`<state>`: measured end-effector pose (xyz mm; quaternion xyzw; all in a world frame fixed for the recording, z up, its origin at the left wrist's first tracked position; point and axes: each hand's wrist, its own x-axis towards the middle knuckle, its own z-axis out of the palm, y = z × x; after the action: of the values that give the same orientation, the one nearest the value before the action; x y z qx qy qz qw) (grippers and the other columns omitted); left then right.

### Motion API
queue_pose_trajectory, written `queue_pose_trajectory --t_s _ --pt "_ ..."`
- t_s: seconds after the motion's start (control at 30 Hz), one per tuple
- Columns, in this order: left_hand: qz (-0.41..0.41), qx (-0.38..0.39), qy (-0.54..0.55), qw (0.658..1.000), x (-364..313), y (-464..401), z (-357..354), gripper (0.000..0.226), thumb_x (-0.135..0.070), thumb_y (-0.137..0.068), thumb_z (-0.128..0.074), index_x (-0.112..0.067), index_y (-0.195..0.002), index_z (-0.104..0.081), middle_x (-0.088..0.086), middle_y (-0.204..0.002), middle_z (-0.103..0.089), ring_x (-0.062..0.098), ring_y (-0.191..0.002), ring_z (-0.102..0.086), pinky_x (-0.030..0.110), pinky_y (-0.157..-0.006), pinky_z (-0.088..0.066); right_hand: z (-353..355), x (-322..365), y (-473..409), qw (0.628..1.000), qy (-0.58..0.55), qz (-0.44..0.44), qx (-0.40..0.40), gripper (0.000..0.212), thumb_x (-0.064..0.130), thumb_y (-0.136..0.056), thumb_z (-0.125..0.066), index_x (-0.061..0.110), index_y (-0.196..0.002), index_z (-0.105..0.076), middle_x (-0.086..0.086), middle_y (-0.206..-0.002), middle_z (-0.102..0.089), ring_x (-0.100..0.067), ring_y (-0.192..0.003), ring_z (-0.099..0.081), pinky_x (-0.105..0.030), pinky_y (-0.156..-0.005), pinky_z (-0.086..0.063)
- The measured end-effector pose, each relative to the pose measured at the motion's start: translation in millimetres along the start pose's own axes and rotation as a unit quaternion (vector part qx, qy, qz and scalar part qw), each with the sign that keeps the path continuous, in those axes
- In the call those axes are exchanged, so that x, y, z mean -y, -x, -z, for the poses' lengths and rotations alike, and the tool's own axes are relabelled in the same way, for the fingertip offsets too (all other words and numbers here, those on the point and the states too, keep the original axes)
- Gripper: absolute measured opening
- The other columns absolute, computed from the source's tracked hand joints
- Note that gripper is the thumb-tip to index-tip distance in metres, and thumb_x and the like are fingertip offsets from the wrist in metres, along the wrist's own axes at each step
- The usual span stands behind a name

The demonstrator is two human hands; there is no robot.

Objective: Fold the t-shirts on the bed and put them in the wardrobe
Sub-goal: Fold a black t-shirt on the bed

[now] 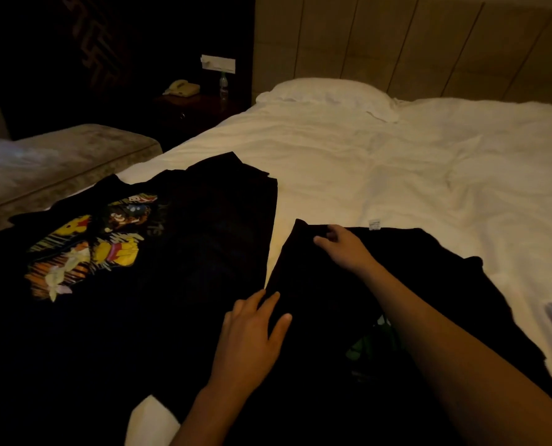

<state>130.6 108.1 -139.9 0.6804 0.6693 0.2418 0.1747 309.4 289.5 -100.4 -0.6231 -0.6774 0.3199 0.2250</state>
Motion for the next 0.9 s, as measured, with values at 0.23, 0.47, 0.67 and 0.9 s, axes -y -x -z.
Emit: queue_pose_trajectory --t_s 0.23,0.47,0.67,0.9 --pt "0.023 -0.020 0.008 1.000 6 -3 -7 0.056 -0.052 -0.101 -0.029 -0.025 -0.150 -0.035 -0.006 -0.148 -0.036 0.009 -0.131 -0.031 0.026 -0.111 -0.026 -32 8 -45 0.978 0.207 0.019 -0.032 0.041 0.048 -0.098 -0.049 0.016 -0.120 -0.062 -0.010 -0.120 -0.064 -0.033 -0.117 -0.055 -0.043 -0.100 -0.039" --pt "0.024 -0.037 0.012 0.999 8 -4 -9 0.055 -0.049 -0.102 -0.029 -0.023 -0.151 -0.034 -0.005 -0.148 -0.035 0.009 -0.132 -0.030 0.024 -0.111 -0.024 -45 3 -48 0.964 0.218 0.056 -0.140 0.033 0.046 -0.097 -0.052 0.018 -0.107 -0.066 -0.005 -0.102 -0.069 -0.028 -0.102 -0.060 -0.039 -0.093 -0.035" --pt "-0.021 -0.043 0.015 0.999 6 -1 -8 0.066 -0.062 -0.097 -0.012 -0.032 -0.154 -0.019 -0.013 -0.160 -0.014 0.005 -0.143 -0.012 0.023 -0.111 -0.011 -31 8 -4 0.940 0.261 0.103 -0.194 0.039 0.034 -0.099 -0.048 0.016 -0.133 -0.055 -0.009 -0.124 -0.061 -0.029 -0.115 -0.053 -0.040 -0.095 -0.039" --pt "-0.071 0.009 -0.114 0.991 6 3 -15 0.089 -0.070 -0.082 0.017 -0.034 -0.154 -0.021 -0.011 -0.164 -0.011 0.010 -0.150 0.000 0.034 -0.115 -0.016 -23 -27 71 0.938 0.305 0.099 -0.130 0.038 0.037 -0.099 -0.048 0.016 -0.128 -0.062 -0.004 -0.131 -0.060 -0.024 -0.122 -0.052 -0.035 -0.101 -0.038"
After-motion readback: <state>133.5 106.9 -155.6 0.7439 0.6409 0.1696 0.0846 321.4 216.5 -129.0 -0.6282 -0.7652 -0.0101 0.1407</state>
